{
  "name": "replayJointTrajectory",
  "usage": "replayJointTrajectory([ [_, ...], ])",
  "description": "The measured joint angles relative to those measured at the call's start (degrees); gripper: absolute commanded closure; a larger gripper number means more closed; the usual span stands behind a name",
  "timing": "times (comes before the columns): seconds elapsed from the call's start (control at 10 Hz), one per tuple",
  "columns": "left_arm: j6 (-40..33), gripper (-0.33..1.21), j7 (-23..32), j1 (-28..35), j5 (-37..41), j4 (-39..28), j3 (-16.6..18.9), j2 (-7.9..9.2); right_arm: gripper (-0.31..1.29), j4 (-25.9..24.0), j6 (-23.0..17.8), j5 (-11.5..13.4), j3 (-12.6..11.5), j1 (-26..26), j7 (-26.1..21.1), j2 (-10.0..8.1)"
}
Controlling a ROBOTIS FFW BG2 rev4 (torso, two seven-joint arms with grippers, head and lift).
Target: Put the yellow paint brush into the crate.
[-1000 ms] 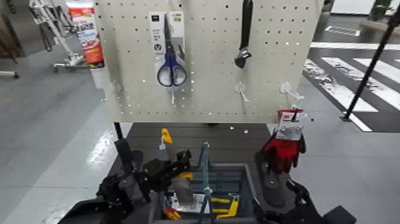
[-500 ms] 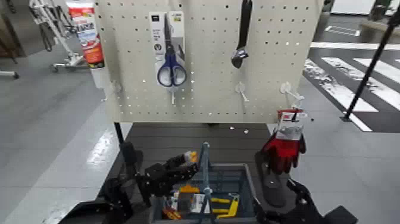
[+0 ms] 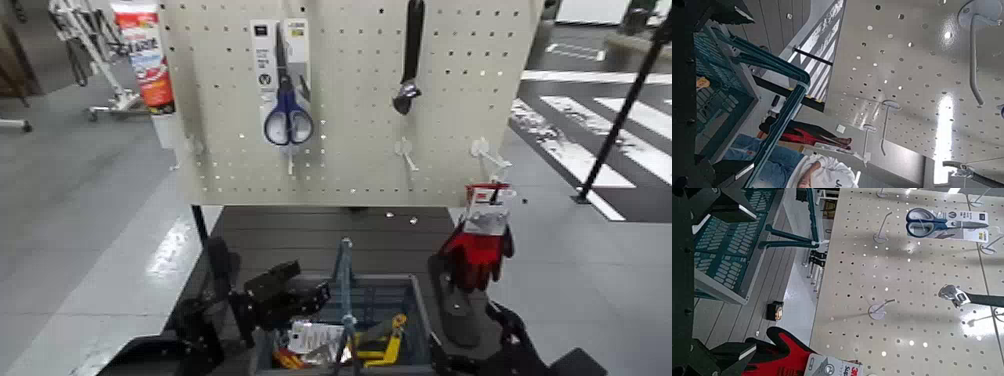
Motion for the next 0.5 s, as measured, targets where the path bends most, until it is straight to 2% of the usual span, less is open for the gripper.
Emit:
replayJointTrajectory([
  [0.3, -1.1, -0.12, 3.8, 4.3, -4.4, -5.0, 0.0, -0.02, 0.15, -0.7, -0.3, 0.1, -0.6, 0.7, -0.1, -0.02],
  [0.5, -5.3, -0.12, 11.0, 9.4, -5.6, -8.9, -0.7, 0.02, 0.15, -1.0, -0.7, 0.2, -1.1, 1.3, 0.0, -0.12],
])
